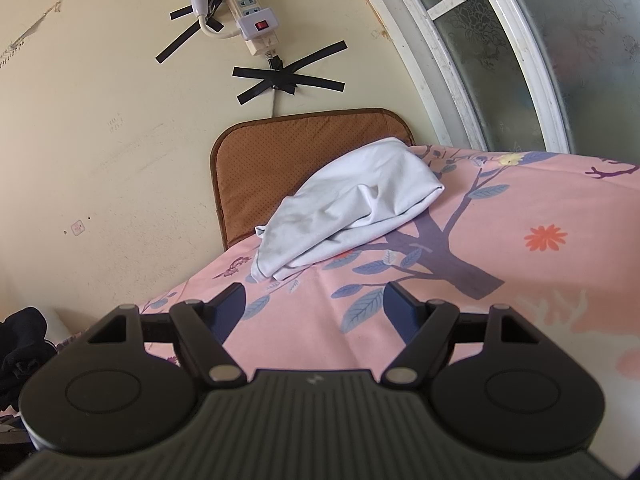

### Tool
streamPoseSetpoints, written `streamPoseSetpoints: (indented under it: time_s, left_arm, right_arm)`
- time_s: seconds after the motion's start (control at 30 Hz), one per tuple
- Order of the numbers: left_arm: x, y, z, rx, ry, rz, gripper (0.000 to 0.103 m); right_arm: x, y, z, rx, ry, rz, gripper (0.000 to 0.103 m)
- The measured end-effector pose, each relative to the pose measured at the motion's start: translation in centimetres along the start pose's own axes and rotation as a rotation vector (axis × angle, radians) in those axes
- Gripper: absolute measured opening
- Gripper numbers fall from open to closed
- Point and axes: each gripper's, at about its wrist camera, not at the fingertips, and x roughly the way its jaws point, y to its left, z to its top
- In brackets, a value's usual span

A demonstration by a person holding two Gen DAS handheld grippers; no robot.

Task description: Fold small clothes

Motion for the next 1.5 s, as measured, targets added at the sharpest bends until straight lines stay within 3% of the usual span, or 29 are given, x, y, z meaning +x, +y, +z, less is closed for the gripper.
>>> streamPoseSetpoints:
  time_s: [1.1,1.5]
  left_arm:
    - [0.2,0.1,-0.1,-0.003,0.007,0.001,0.103]
    - [0.9,1.1,0.1,-0.054,0.062,-0.02,0.103]
  right_arm:
    - [0.0,0.0,0.0,0.001,-0.001,0.001,0.078]
    - [-0.1,0.0,0.0,0.001,-0.002,0.001,0.078]
